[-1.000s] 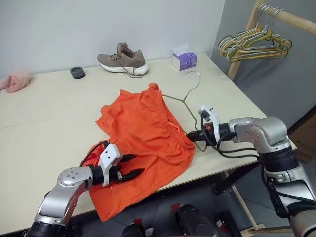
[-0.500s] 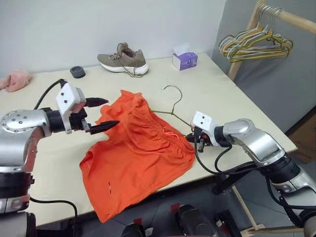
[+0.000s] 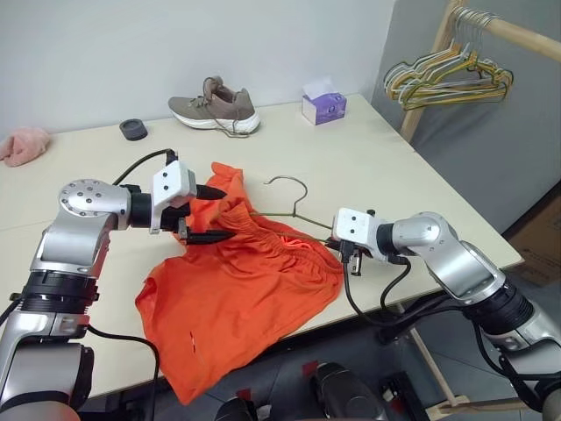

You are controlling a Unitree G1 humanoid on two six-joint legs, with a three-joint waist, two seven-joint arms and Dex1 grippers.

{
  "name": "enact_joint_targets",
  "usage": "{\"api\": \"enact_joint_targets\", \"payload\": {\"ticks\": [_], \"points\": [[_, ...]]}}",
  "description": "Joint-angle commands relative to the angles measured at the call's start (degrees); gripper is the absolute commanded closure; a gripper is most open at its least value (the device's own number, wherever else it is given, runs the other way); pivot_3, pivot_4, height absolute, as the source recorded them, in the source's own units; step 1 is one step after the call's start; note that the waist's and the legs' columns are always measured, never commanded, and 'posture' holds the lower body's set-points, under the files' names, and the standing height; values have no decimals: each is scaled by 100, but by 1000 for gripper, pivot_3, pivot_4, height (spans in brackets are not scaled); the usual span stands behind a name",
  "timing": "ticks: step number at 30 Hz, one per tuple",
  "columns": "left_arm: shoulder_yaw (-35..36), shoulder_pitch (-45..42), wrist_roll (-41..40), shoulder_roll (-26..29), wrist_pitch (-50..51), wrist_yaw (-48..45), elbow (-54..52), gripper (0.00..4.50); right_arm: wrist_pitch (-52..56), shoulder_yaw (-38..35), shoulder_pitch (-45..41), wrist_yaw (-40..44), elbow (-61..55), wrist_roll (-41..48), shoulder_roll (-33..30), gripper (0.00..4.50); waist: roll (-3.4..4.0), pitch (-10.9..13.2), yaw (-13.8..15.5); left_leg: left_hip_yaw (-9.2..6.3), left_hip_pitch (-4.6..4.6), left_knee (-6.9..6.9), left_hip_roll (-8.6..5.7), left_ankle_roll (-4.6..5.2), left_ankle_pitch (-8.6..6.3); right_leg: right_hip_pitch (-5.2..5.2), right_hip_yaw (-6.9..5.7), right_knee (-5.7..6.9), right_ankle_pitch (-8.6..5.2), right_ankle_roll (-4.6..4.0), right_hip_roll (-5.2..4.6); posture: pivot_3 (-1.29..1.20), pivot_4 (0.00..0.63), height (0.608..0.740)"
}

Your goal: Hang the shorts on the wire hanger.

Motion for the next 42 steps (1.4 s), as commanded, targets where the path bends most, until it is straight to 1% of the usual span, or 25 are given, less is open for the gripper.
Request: {"api": "enact_joint_targets", "payload": {"ticks": [1,5,8,11,15,21,26,28,29,32,33,34,36,40,42], "points": [[-53,-26,142,7,-172,-71,16,59,-283,-117,-27,71,-191,-156,-25,4500,-1,0,-5,0,0,2,0,0,0,0,0,2,0,0,0,-231,39,740],[-175,23,309,-69,-368,-114,149,59,-497,-138,-21,130,-262,-247,22,4500,-1,-1,-22,-1,1,15,-1,0,0,0,0,18,0,0,0,-231,39,740],[-183,29,283,-166,-284,-104,168,635,-613,-138,-23,190,-330,-272,55,4500,-1,-1,-51,-2,0,37,-1,0,0,0,0,37,0,0,0,-231,39,740],[-176,30,271,-254,-240,-83,104,1412,-661,-145,-21,226,-363,-286,90,4500,-3,-1,-89,-3,-3,67,-1,0,-1,0,0,60,0,1,0,-230,40,740],[-167,4,175,-432,-113,-37,-2,2751,-718,-126,-139,309,-356,-316,171,4500,-5,-3,-112,-6,4,85,-3,1,0,5,1,82,4,7,0,-230,42,740],[-158,143,137,-526,47,-87,-236,4483,-864,-83,-219,419,-312,-475,234,4500,-5,-3,-130,-5,4,91,-3,3,2,5,4,83,8,12,0,-230,42,740],[-149,234,155,-542,112,-111,-355,4483,-1138,-66,-230,634,-245,-548,234,4500,-5,-3,-129,-6,3,89,-3,3,2,5,3,82,8,11,0,-231,47,740],[-153,294,186,-519,103,-117,-351,4500,-1266,-139,-159,734,-172,-563,93,3983,-5,-3,-126,-5,2,90,-3,3,2,5,4,82,8,11,0,-231,47,740],[-151,314,195,-512,103,-117,-356,4500,-1309,-160,-138,761,-150,-575,53,3807,-5,-3,-126,-5,3,90,-4,3,2,5,4,82,8,12,0,-230,47,740],[-80,426,288,-450,7,-2,-251,4500,-1423,-412,108,838,-59,-622,-383,2766,-5,-3,-122,-6,3,90,-4,3,2,5,3,82,8,11,0,-229,51,740],[-38,465,309,-432,-22,58,-201,4500,-1378,-537,225,851,-56,-598,-540,2466,-5,-3,-118,-6,3,90,-4,3,2,5,3,82,7,11,0,-229,52,740],[16,502,316,-420,-37,137,-165,4500,-1302,-665,371,875,-84,-557,-701,2042,-5,-3,-105,-5,2,89,-4,3,2,5,4,80,7,11,0,-229,55,740],[116,550,321,-409,-78,323,-108,4500,-1021,-916,659,828,-193,-415,-842,1379,-6,-3,-93,-4,0,89,-4,3,2,5,5,78,7,11,0,-230,56,740],[300,655,219,-381,-5,552,-123,4500,-14,-1432,1261,645,-720,192,-573,27,-9,-3,-119,-8,3,89,-2,3,2,5,3,82,7,11,1,-234,61,740],[367,723,179,-364,47,607,-180,4500,666,-1640,1518,394,-1062,624,-106,27,-9,-4,-153,-6,9,89,0,3,2,6,8,88,8,11,5,-236,62,740]]}}
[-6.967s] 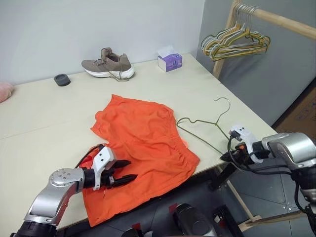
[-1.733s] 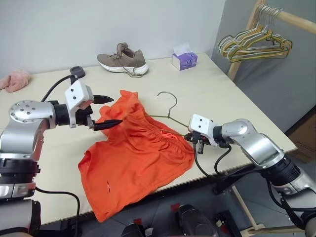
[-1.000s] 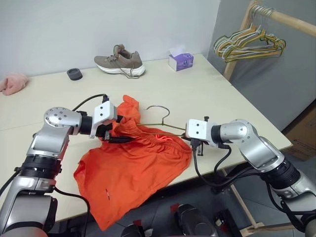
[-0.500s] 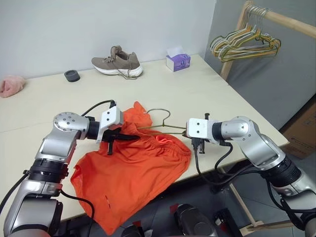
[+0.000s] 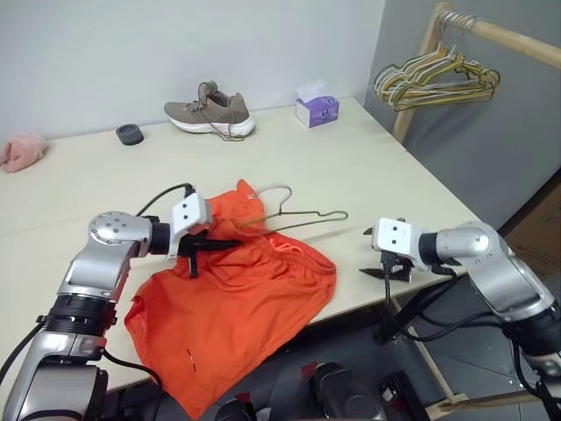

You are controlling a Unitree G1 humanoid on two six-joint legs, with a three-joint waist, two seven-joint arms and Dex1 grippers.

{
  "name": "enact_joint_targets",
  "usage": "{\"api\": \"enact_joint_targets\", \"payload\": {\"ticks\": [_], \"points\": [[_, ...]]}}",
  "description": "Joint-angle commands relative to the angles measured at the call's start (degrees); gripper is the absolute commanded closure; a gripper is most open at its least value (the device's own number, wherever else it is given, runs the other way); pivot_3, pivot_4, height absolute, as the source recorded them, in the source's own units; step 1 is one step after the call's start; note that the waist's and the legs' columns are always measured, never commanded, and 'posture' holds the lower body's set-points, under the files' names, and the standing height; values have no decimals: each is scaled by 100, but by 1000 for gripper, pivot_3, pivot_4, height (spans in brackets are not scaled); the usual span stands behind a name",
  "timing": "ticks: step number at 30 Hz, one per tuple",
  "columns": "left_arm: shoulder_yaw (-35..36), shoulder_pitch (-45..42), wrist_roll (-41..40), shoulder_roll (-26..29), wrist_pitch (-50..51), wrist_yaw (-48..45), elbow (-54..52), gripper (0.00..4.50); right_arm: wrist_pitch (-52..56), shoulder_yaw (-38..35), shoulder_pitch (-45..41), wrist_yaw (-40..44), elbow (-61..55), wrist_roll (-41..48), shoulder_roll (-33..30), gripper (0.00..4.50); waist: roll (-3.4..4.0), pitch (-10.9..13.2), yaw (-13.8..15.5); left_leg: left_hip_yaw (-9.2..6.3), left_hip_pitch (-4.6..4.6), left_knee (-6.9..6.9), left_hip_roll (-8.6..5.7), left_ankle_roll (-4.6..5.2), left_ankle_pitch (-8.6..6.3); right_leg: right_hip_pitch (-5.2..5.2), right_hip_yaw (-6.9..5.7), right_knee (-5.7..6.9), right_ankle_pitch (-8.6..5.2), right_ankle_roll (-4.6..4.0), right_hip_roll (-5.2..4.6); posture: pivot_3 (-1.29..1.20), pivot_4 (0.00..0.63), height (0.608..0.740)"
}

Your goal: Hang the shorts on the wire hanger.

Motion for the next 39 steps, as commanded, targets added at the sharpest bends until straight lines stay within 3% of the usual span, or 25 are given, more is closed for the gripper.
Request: {"api": "enact_joint_targets", "payload": {"ticks": [1,6,16,19,30,39], "points": [[295,40,-143,104,63,140,-184,4500,1076,-428,226,-421,-753,755,672,27,0,0,-28,0,3,-1,0,0,0,0,2,2,0,0,1,-236,62,740],[365,36,-219,108,204,222,-328,4500,2045,-580,352,-1670,-455,872,2051,27,-3,-2,-19,-2,2,4,0,-1,2,1,3,7,9,3,4,-231,61,740],[413,54,-298,119,422,288,-523,4500,2257,-246,400,-2146,-30,1080,2654,27,-4,-2,41,-1,-8,-2,1,0,1,0,2,-12,8,2,4,-223,63,740],[487,124,-428,129,640,326,-675,4500,2112,-200,374,-2250,135,1067,2798,632,-3,-2,25,-1,-6,-1,1,0,1,0,2,-10,8,2,4,-214,62,740],[1277,731,-1540,260,2249,590,-1672,4500,1283,-746,76,-2566,865,1046,2673,4477,-4,-2,44,-1,-7,-2,1,0,1,-1,2,-12,8,2,4,-200,62,740],[1761,1209,-2614,962,3313,78,-2248,4500,1216,-1375,-586,-2018,1558,1452,1719,4477,-4,-2,41,-1,-7,-8,1,0,1,-1,-1,-16,5,-3,4,-191,56,740]]}}
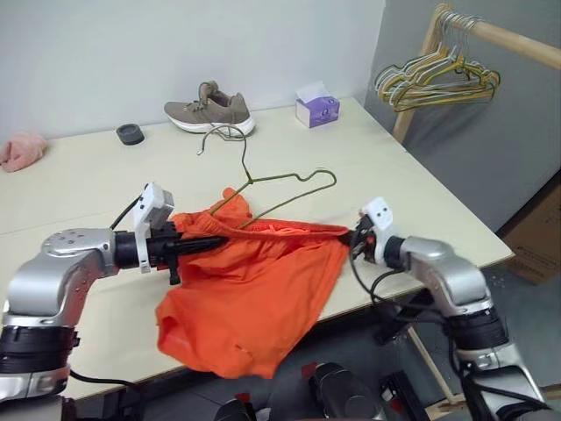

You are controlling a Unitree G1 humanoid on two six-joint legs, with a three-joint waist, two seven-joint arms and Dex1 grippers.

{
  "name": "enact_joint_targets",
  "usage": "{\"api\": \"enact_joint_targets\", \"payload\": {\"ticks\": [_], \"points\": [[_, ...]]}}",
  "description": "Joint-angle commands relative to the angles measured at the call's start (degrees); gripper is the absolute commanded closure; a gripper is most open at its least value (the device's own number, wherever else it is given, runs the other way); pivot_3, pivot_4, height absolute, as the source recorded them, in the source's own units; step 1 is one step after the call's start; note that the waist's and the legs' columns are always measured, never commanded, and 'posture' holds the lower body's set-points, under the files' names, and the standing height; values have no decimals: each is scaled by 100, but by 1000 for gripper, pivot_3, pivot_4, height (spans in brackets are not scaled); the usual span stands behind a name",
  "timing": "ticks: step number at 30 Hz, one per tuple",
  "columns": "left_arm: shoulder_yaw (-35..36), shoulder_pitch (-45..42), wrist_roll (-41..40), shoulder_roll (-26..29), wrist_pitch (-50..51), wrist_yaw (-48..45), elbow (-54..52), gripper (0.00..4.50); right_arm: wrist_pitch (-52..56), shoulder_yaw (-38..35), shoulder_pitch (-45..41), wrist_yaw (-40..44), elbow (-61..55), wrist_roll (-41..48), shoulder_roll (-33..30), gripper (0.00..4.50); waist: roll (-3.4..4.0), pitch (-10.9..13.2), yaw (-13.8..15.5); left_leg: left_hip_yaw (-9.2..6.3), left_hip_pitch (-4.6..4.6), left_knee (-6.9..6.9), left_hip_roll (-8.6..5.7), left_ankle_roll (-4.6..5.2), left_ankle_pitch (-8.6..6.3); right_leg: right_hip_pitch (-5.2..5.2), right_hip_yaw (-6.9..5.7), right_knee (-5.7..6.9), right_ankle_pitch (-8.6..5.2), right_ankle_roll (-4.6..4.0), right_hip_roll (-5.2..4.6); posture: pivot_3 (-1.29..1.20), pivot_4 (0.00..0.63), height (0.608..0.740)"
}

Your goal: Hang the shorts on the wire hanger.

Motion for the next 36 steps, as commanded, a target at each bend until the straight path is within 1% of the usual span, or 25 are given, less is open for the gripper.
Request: {"api": "enact_joint_targets", "payload": {"ticks": [1,5,9,15,23,25,31,36], "points": [[423,110,-279,426,114,-292,-264,4500,-4,-376,-107,-11,189,31,-287,4477,0,0,-8,-1,1,-3,0,0,0,0,-2,0,-1,-2,0,-191,55,740],[402,325,-348,724,44,-567,-335,4500,109,-431,-244,-13,269,140,-432,4477,1,0,-5,0,3,-7,1,0,0,0,-1,1,-4,-6,0,-191,53,740],[96,483,195,1001,-536,-741,-178,4500,183,-430,-311,-63,223,217,-445,4477,0,0,-5,0,3,-5,0,0,0,-1,-1,0,-4,-6,0,-191,53,740],[-126,552,560,1142,-964,-836,112,4500,269,-400,-255,-39,-8,332,-530,4477,0,0,3,2,2,-7,0,0,0,-2,0,-2,-4,-7,0,-195,50,740],[-326,432,929,1120,-1330,-700,610,4500,358,-296,-154,100,-377,393,-718,4477,0,0,-4,2,1,-9,1,0,0,-4,0,-2,-5,-8,0,-199,50,740],[-301,341,910,1045,-1334,-602,723,4500,400,-251,-139,174,-493,425,-779,4477,0,0,-2,2,1,-9,1,0,0,-4,0,-2,-5,-8,0,-199,50,740],[-146,135,516,835,-963,-424,754,4500,411,-150,-30,214,-606,458,-812,4477,0,0,3,3,0,-9,1,0,0,-4,0,-3,-5,-8,0,-206,50,740],[-112,349,362,851,-794,-491,525,4500,400,-98,38,213,-640,458,-804,4477,0,0,-16,4,1,-11,2,0,0,-5,1,-2,-5,-8,0,-206,50,740]]}}
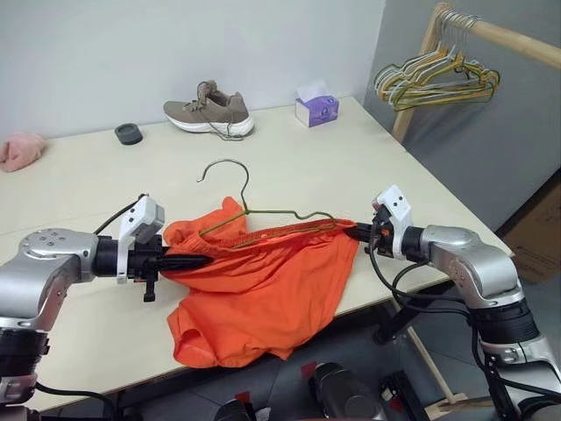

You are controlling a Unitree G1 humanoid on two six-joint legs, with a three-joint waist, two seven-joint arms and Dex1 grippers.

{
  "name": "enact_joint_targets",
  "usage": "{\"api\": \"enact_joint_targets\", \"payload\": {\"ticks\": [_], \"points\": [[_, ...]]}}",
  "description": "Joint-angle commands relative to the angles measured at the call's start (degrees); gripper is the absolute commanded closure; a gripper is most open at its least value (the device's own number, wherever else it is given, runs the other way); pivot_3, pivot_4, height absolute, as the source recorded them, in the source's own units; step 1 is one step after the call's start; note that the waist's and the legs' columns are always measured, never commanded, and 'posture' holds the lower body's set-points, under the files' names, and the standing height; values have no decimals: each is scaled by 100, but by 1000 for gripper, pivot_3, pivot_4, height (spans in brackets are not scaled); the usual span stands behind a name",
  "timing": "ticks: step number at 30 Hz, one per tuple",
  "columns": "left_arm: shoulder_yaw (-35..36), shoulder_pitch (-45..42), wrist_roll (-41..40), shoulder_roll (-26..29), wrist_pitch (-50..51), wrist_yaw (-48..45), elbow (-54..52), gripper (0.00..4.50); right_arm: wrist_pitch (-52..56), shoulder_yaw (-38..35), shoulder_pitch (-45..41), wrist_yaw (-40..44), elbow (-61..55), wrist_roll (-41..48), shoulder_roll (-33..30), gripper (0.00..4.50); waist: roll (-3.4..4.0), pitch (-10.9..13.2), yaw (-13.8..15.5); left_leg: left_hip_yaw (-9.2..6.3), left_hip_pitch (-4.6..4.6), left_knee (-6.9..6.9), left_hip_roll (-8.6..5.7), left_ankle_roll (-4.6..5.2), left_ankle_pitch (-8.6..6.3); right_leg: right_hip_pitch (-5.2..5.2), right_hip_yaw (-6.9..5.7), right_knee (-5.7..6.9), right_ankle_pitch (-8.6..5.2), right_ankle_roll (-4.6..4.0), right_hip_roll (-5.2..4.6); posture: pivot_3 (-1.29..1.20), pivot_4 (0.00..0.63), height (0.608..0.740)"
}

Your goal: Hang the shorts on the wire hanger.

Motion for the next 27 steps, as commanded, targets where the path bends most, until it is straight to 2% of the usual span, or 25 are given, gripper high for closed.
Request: {"api": "enact_joint_targets", "payload": {"ticks": [1,14,27], "points": [[401,87,-100,98,201,130,21,4500,-7,-153,34,-37,-62,-84,-224,4477,0,0,0,0,0,0,0,0,0,0,0,1,0,0,0,-206,52,740],[362,295,-156,211,250,36,-159,4500,-468,180,208,133,-23,-295,-504,4477,0,0,-1,-1,1,0,0,0,0,0,-2,0,-1,-2,0,-205,54,740],[368,393,-362,157,272,-16,-650,4500,19,182,120,120,304,-241,-488,4477,-1,0,2,0,1,-1,1,0,0,0,-1,0,-1,-2,0,-204,54,740]]}}
